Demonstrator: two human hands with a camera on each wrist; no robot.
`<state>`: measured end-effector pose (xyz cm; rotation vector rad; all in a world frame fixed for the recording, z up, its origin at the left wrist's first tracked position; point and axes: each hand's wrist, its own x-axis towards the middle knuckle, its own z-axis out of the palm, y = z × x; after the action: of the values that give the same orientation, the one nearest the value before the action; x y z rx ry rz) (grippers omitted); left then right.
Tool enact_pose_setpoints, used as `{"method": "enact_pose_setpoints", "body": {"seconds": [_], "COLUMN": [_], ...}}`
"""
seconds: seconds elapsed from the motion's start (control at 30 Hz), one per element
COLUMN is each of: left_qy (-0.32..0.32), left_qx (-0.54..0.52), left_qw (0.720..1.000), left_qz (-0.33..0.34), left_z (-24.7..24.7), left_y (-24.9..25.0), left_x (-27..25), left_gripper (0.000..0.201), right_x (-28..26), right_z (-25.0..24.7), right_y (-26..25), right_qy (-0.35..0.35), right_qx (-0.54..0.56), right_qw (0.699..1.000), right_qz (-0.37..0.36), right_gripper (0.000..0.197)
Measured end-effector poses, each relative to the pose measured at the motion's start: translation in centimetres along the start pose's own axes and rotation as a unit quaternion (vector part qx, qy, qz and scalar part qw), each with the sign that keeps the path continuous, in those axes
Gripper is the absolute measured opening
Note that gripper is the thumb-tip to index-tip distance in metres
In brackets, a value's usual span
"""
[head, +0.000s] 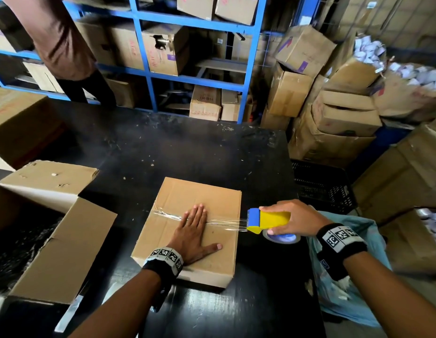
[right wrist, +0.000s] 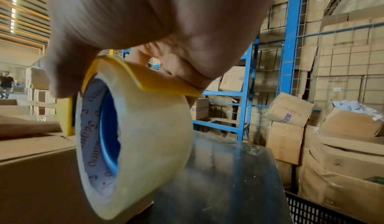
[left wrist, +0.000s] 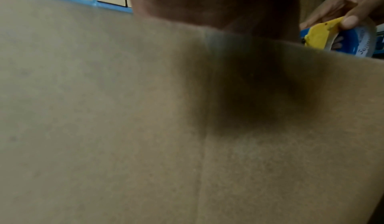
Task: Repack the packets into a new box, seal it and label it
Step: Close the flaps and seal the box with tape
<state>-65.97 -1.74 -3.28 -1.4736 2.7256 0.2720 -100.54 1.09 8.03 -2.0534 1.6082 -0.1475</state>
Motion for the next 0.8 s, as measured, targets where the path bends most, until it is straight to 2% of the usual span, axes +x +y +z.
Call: {"method": "enact_pose_setpoints", "body": {"seconds": [0.43,0.6,0.8], "left_qy": [-0.004,-0.013,-0.012], "left_qx": [-0.004,0.003,0.002], "left_qw": [1.000,1.000,1.000], "left_qz": [-0.009,-0.011,-0.008], "left_z": [0.1,0.0,0.2], "left_y": [-0.1,0.0,0.1], "left_x": [0.2,0.1,0.2], "left_gripper": [0.121,0.121,0.121], "right_x": [1.3,2.6,4.2], "right_z": [2.7,2.7,1.6], "right_y": [0.2,-0.5,-3.1], "right_qy": [-0.049,-0.055,-0.105], "right_qx": [-0.147,-0.203,-0.244], "right_qw": [0.988,0.978,0.963], "right_qz": [0.013,-0.016,-0.048], "right_gripper": [0.073,0.070,0.059]}}
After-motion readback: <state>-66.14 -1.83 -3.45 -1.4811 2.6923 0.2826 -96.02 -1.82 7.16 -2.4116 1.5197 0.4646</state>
